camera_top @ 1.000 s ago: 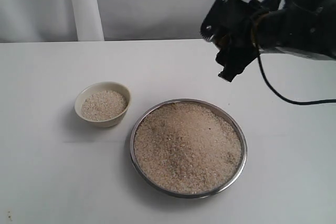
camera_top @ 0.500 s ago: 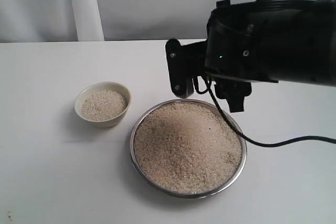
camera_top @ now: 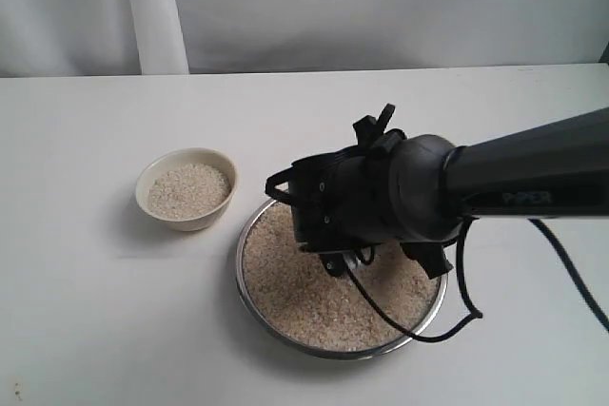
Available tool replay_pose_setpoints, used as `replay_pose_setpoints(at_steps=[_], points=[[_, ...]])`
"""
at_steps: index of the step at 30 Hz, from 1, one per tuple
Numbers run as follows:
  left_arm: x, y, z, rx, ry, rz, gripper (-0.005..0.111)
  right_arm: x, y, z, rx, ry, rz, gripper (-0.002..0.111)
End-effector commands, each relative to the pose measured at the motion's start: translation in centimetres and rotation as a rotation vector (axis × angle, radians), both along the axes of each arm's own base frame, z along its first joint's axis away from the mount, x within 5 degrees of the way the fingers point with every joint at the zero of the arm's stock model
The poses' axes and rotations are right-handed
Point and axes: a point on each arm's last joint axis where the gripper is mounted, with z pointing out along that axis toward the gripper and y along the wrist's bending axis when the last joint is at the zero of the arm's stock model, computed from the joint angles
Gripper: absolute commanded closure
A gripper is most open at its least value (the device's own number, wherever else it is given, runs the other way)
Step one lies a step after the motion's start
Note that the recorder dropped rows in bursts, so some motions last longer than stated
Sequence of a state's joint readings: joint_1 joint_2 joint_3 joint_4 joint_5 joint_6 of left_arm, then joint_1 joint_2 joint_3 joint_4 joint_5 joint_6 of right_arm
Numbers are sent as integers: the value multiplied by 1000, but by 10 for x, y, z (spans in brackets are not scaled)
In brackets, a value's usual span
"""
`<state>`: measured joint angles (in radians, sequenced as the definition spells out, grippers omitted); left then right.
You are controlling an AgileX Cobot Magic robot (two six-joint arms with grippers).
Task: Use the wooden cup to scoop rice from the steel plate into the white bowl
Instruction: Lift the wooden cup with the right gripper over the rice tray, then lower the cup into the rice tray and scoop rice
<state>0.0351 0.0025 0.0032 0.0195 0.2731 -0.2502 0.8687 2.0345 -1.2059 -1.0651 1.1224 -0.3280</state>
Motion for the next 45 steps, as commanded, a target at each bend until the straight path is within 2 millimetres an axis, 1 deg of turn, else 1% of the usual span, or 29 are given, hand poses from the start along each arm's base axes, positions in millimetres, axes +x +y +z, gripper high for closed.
replay_pose_setpoints(at_steps=[1, 8, 23, 29, 32, 34, 37, 39, 42, 45], points=[[0, 0, 2, -5, -12, -4, 107, -1, 7, -8, -33, 3, 40, 108], [0, 0, 2, -5, -12, -4, 107, -5, 13, -22, 51, 66, 36, 108], [0, 0, 2, -5, -12, -4, 107, -13, 28, -35, 263, 187, 47, 108], [0, 0, 2, -5, -12, -4, 107, -15, 31, -37, 311, 207, 37, 108], [0, 0, 2, -5, -12, -4, 107, -17, 35, -39, 376, 226, 34, 108], [0, 0, 2, -5, -12, -4, 107, -17, 37, -43, 392, 234, 43, 108], [0, 0, 2, -5, -12, -4, 107, -17, 36, -64, 365, 265, 19, 108], [0, 0, 2, -5, -12, -4, 107, -19, 38, -70, 402, 275, -6, 108], [0, 0, 2, -5, -12, -4, 107, -20, 43, -72, 475, 288, -19, 108], [0, 0, 2, -5, -12, -4, 107, -18, 42, -72, 507, 294, -52, 108]])
